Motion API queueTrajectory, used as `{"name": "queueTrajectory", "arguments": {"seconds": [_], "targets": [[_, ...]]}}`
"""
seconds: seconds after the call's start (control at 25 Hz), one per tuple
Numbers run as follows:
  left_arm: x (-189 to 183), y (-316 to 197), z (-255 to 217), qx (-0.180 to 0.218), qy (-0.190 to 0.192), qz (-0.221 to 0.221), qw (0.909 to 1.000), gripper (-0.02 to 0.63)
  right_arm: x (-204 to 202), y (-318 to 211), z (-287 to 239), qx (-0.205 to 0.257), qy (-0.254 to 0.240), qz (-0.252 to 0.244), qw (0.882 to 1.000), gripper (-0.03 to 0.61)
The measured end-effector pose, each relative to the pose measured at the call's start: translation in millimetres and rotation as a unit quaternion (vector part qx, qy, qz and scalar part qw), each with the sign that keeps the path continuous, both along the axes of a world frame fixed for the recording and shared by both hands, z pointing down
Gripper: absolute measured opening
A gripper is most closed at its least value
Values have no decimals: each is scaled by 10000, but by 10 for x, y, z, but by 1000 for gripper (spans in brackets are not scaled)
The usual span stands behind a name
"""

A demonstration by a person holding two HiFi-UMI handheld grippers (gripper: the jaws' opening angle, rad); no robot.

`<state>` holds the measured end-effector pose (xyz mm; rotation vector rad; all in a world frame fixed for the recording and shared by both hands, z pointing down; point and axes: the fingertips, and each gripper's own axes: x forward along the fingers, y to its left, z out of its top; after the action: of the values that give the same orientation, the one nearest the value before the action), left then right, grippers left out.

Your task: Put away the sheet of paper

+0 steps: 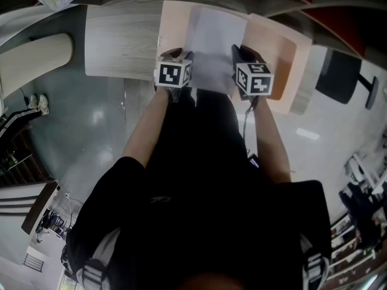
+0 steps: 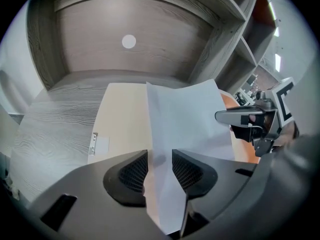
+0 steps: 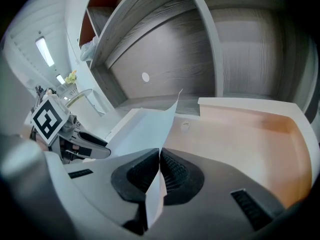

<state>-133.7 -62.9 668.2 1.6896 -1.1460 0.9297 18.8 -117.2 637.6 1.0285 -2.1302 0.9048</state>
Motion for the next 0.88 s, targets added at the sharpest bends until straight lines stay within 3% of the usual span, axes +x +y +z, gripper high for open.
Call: {"name": "queueTrajectory", "arguments": {"seconds": [0.2,0.4,0.76,0.8,0.88], "targets": [[24,33,26,-34,-71,97,9999,166,-7,-9,37,-187,-148,156,9996,18],[0,-106,-67,273,-125,32,9995,86,-2,-31,93,-288,-148,150,9994,18],[31,-17,5,76,-53,-143,9999,52,28,-66,152,-358,-22,128,9993,23],[33,-14,14,63,-36,-165,9998,52,36,-71,161,-354,7,138,9993,35],[36,14,43,-25,33,-243,9997,52,40,-76,181,-403,25,174,9990,129]]}}
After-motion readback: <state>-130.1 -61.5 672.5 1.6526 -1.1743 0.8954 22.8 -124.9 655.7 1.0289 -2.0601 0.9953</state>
